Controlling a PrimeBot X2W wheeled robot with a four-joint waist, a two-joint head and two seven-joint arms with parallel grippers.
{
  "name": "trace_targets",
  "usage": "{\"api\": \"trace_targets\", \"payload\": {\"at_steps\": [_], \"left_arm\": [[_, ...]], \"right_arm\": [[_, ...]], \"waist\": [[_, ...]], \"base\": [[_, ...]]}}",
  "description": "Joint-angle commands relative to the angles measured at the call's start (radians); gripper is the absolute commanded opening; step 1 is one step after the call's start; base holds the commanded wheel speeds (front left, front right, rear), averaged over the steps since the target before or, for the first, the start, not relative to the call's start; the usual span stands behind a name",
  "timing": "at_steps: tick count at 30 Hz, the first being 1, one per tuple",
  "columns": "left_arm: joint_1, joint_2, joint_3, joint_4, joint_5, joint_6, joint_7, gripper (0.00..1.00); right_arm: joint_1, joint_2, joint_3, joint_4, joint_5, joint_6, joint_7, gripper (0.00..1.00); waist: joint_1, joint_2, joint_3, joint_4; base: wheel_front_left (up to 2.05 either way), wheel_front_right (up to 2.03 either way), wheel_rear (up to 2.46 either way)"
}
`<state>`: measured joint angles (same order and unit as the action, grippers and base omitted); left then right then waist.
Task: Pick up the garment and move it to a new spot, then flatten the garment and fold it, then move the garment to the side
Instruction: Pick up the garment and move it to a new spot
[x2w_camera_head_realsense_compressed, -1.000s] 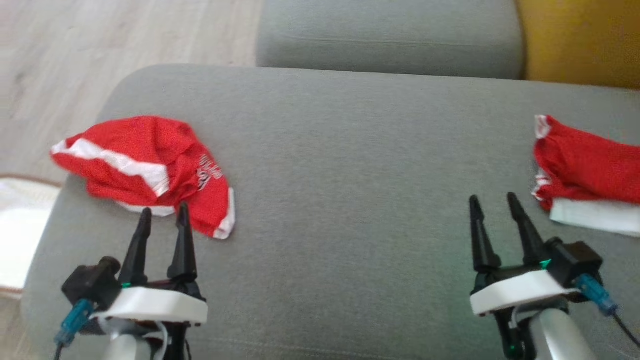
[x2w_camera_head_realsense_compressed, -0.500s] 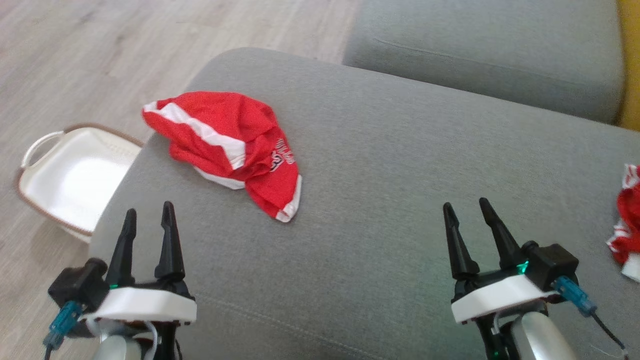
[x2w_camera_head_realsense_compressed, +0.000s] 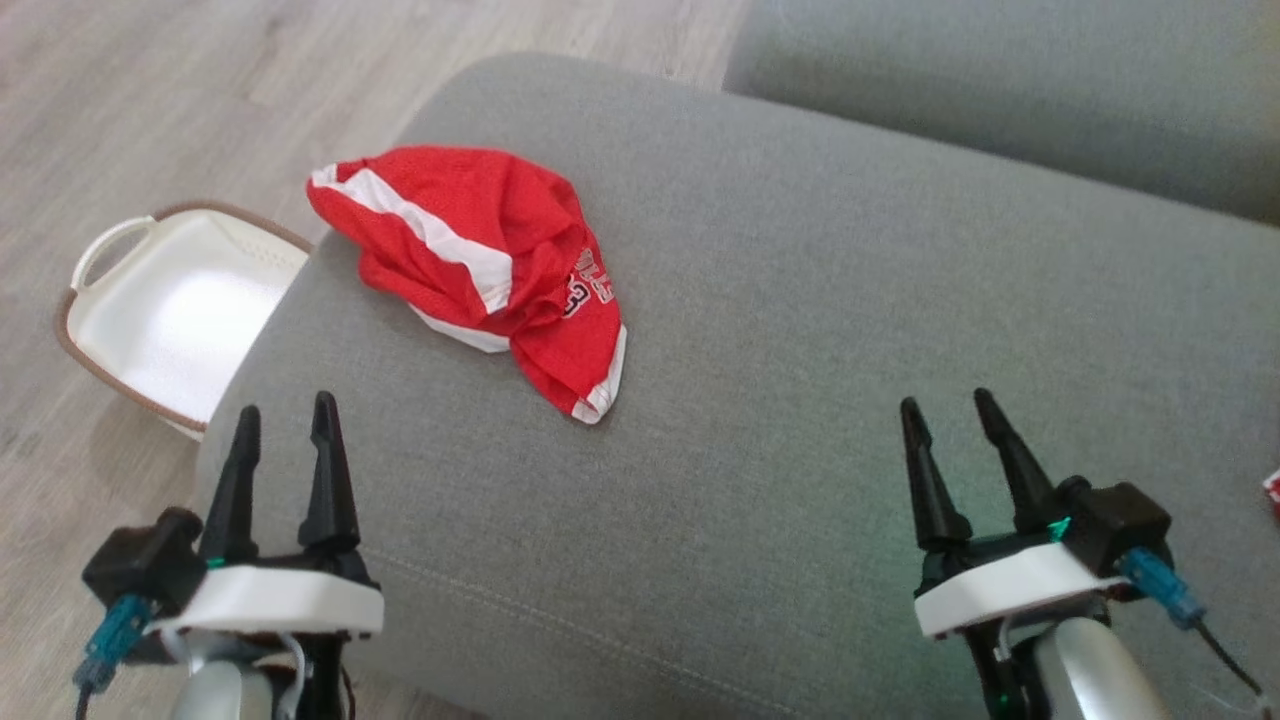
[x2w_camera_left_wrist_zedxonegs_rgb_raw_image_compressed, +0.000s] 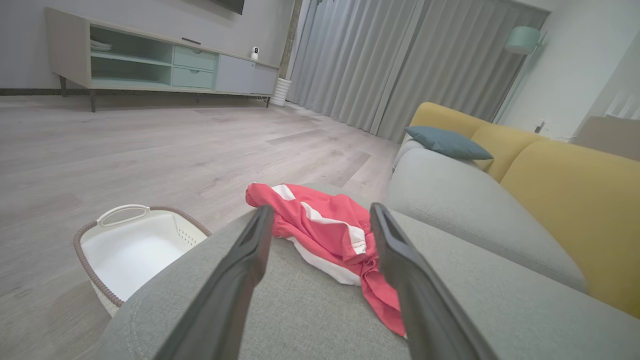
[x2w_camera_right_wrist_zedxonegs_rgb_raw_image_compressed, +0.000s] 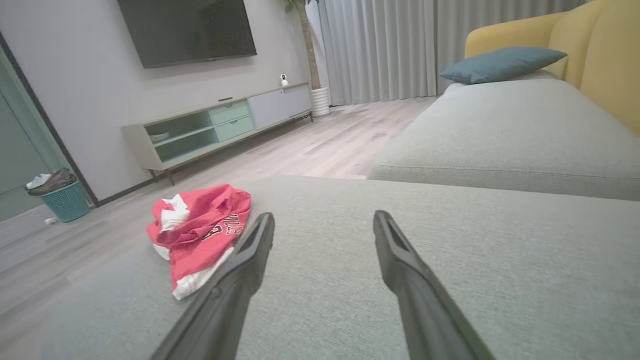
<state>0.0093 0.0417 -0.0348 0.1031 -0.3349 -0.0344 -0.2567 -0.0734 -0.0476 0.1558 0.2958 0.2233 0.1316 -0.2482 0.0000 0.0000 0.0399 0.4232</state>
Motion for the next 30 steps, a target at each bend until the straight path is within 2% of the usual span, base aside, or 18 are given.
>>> {"api": "trace_targets", "payload": {"at_steps": [1,5,9,17,18,26,30], "left_arm": [[-0.081,0.009,0.043,-0.022,0.015,-0.006,-0.005,1.00],[-0.165,0.011,0.065,0.031,0.049,-0.020,-0.005,1.00],[-0.286,0.040,0.064,0.157,0.081,-0.035,-0.004,1.00],[-0.576,0.142,-0.012,0.466,0.111,-0.076,0.154,1.00],[-0.576,0.142,-0.012,0.466,0.111,-0.076,0.154,1.00],[-0.800,0.203,-0.068,0.719,0.072,-0.094,0.267,1.00],[-0.866,0.213,-0.117,0.815,0.049,-0.096,0.309,1.00]], "right_arm": [[-0.058,-0.003,0.008,-0.043,-0.020,-0.001,-0.014,1.00],[-0.087,-0.003,-0.030,-0.068,-0.073,-0.001,-0.008,1.00],[-0.118,-0.003,-0.092,-0.139,-0.130,-0.001,0.021,1.00],[-0.163,-0.005,-0.195,-0.328,-0.210,-0.001,0.108,1.00],[-0.163,-0.005,-0.195,-0.328,-0.210,-0.001,0.108,1.00],[-0.170,-0.020,-0.196,-0.427,-0.218,-0.001,0.154,1.00],[-0.163,-0.022,-0.185,-0.447,-0.210,-0.001,0.158,1.00]], "waist": [[0.0000,0.0000,0.047,-0.015],[0.0000,0.0000,0.121,-0.031],[0.0000,0.0000,0.203,-0.049],[0.0000,0.0000,0.345,-0.085],[0.0000,0.0000,0.345,-0.085],[0.0000,0.0000,0.430,-0.126],[0.0000,0.0000,0.450,-0.141]], "base": [[0.00,0.00,0.00],[0.00,0.00,0.00],[0.00,0.00,0.00],[0.00,0.00,0.00],[0.00,0.00,0.00],[0.00,0.00,0.00],[0.00,0.00,0.00]]}}
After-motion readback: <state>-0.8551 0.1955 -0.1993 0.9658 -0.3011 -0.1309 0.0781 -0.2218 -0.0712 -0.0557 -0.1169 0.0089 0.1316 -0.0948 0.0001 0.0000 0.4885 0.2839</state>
